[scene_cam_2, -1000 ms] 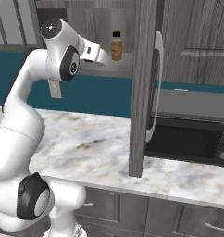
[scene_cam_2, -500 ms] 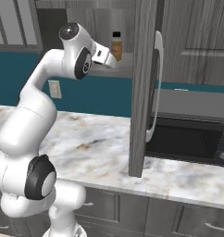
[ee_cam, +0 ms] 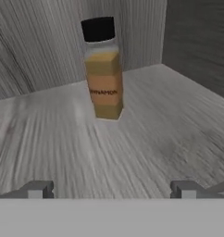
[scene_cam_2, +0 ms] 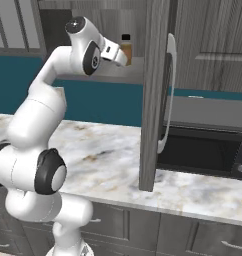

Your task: Take the cinnamon bottle from the cabinet and place it on the dining table, next to the plate with the cupcake. Then take the chocolate from the dining counter and place it on the cupcake plate.

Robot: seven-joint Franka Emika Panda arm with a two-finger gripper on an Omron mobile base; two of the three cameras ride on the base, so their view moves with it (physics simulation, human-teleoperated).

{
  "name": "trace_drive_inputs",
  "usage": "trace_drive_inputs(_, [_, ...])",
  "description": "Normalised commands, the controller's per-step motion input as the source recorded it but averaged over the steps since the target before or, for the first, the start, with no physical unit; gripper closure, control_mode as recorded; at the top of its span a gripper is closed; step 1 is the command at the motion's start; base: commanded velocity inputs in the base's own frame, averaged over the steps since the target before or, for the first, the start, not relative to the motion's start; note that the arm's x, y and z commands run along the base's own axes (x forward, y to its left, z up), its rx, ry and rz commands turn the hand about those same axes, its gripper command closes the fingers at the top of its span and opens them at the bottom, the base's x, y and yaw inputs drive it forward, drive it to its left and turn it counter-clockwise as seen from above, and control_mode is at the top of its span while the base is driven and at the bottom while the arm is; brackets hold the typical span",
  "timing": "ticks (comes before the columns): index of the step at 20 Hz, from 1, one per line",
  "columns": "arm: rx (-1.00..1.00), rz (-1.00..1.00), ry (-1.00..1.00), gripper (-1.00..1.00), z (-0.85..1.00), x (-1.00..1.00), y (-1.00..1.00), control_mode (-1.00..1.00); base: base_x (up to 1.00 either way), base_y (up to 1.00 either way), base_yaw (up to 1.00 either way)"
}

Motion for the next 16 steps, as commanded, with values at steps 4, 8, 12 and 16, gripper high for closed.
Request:
trace_drive_inputs(4, [0.0, 0.0, -0.23, -1.0, -0.07, 0.33, -0.06, -1.0, 0.0, 0.0, 0.0])
trace_drive_inputs(8, [0.0, 0.0, -0.27, -1.0, -0.08, 0.28, -0.08, -1.0, 0.0, 0.0, 0.0])
trace_drive_inputs(12, [0.0, 0.0, -0.15, -1.0, -0.03, 0.31, -0.03, -1.0, 0.0, 0.0, 0.0])
trace_drive_inputs(16, [0.0, 0.0, 0.02, -1.0, 0.12, 0.26, -0.03, -1.0, 0.0, 0.0, 0.0])
